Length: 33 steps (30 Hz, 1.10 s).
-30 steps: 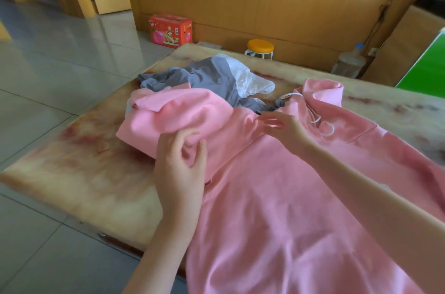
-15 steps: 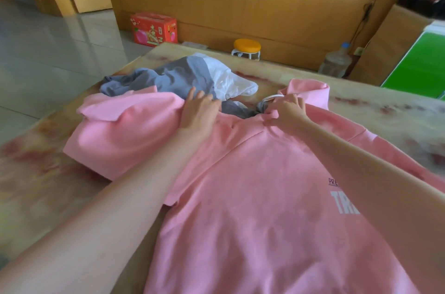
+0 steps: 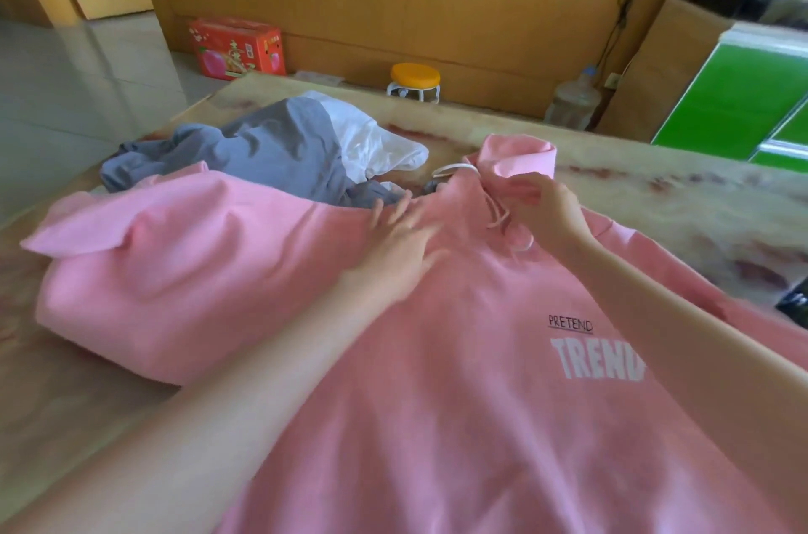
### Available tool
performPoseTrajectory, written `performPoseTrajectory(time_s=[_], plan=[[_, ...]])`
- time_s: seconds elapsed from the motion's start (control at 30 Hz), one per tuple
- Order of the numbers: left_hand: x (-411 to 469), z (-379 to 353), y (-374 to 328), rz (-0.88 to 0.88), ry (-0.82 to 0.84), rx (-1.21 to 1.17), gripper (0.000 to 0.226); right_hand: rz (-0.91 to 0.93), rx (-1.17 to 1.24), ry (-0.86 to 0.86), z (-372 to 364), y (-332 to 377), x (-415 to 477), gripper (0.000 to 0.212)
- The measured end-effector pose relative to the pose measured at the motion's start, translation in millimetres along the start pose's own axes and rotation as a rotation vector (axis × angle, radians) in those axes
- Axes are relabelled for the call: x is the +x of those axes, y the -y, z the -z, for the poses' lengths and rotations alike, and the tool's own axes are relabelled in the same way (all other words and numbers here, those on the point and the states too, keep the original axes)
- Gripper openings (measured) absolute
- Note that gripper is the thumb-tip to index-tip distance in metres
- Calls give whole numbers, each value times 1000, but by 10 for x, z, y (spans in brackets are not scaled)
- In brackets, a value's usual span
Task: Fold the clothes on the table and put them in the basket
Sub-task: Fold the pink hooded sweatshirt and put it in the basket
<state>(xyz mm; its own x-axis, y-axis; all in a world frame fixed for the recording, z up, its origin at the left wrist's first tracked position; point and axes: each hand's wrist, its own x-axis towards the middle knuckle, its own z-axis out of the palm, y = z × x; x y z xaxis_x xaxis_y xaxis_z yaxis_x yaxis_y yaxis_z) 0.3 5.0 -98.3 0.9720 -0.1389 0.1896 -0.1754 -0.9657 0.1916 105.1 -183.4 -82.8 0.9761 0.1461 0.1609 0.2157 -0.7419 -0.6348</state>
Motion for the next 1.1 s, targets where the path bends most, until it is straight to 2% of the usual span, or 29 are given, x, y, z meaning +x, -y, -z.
performPoseTrajectory(time_s=[0.07, 0.13, 0.2, 0.27, 0.3, 0.4, 0.43, 0.5, 0.57, 0.6, 0.63, 0.73, 0.8, 0.87, 0.97, 1.1], plan=[[16, -121, -87, 31, 225, 90, 57, -74, -196, -35, 248, -190, 4, 43], [15, -244, -76, 61, 312, 151, 65, -146, -343, -104, 401, -401, 17, 57], [33, -301, -53, 108, 353, 165, 70, -270, -304, -62, 483, -587, 46, 59], [72, -287, -61, 137, 368, 174, 74, -357, -146, 34, 558, -697, 75, 36], [98, -260, -86, 143, 373, 170, 76, -352, -117, 26, 606, -724, 89, 36], [196, -230, -137, 150, 378, 113, 77, -350, -197, -153, 746, -784, 155, 31], [212, -254, -144, 150, 385, 96, 77, -368, -260, -147, 758, -811, 154, 27], [228, -312, -165, 141, 383, 99, 78, -409, -395, 4, 710, -909, 124, 19], [281, -366, -195, 113, 277, 143, 79, -407, -322, 105, 703, -981, 180, 11], [310, -382, -233, 77, 201, 144, 79, -382, -240, 104, 727, -975, 253, 6], [337, -404, -279, 29, 162, 120, 77, -358, -145, 110, 774, -916, 334, 9], [325, -572, -424, -20, 247, -21, 78, -383, 143, 73, 826, -669, 611, 37], [288, -691, -432, -12, 182, -27, 95, -398, 127, 63, 765, -546, 779, 55], [268, -739, -409, -9, 144, -23, 102, -400, 65, 121, 646, -429, 900, 60], [257, -706, -412, -6, 98, -23, 101, -381, 58, 121, 411, -313, 1126, 62], [232, -668, -445, -4, 95, -50, 90, -421, 68, 34, 172, -267, 1353, 85]])
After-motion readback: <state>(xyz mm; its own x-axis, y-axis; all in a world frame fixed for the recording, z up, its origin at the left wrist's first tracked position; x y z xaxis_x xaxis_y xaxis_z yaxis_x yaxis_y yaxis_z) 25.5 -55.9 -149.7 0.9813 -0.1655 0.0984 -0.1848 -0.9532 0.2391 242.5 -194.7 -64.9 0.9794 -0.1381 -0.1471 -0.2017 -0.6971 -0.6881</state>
